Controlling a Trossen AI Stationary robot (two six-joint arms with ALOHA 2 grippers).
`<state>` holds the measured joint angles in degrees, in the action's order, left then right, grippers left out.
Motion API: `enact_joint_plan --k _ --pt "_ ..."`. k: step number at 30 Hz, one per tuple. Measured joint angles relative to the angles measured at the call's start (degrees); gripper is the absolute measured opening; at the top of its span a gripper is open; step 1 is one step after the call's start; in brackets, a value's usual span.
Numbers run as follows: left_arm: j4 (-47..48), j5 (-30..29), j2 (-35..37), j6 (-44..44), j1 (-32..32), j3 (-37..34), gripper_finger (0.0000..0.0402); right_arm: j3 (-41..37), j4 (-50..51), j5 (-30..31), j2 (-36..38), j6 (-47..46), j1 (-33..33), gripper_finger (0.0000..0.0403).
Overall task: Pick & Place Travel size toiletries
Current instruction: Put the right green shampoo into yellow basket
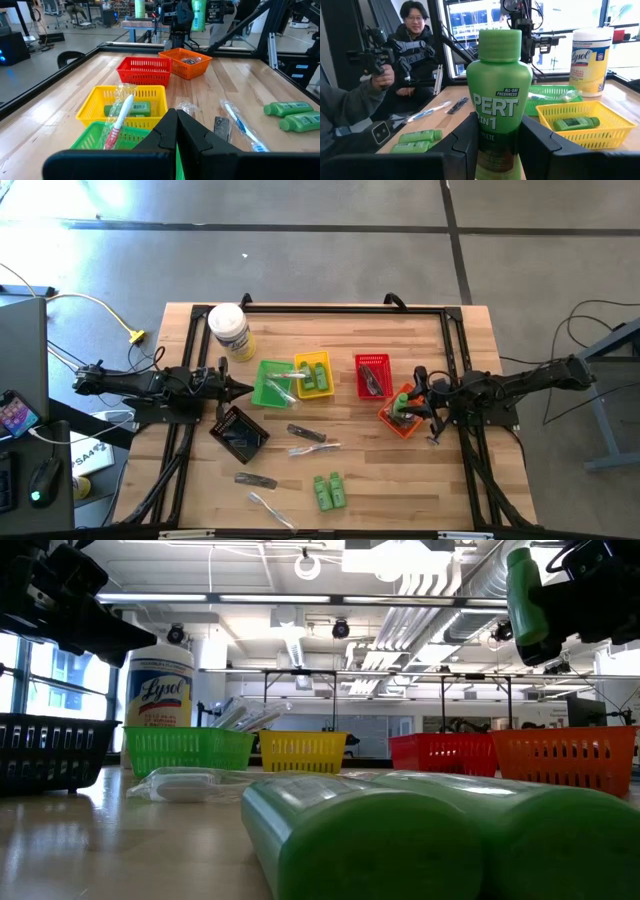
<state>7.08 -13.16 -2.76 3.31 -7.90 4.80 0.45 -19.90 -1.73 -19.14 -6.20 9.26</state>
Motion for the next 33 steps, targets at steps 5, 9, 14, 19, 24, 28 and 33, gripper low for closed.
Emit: enact_joint_plan --k 5,9,14,19,24,28,33 --pt "-0.65 -0.01 0.0 2.29 0.0 -0.11 0.0 0.0 0.0 0.08 0.0 -1.3 0.0 0.0102" --pt "-0.75 -0.01 0.0 5.76 0.0 -0.11 0.0 -0.02 -0.02 0.64 0.0 -1.3 0.0 0.0102" --pt "-0.78 -0.01 0.0 5.89 0.0 -0.11 0.0 -0.04 -0.02 3.72 0.0 -1.91 0.0 0.0102" --pt "-0.9 -0.4 0.0 4.48 0.0 -0.13 0.0 -0.04 0.3 5.84 -1.2 -2.64 0.0 0.0102" --pt "-1.13 -0.49 0.0 5.1 0.0 -0.15 0.0 -0.09 0.24 5.98 -2.42 -3.06 0.0 0.0102" --pt "-1.32 -0.49 0.0 5.1 0.0 -0.17 0.0 -0.09 0.21 6.02 -3.8 -3.27 0.0 0.0102" --pt "-1.18 -0.47 0.0 6.19 0.0 -0.17 0.0 -0.11 -0.07 6.75 -5.25 -4.74 0.02 0.0102"
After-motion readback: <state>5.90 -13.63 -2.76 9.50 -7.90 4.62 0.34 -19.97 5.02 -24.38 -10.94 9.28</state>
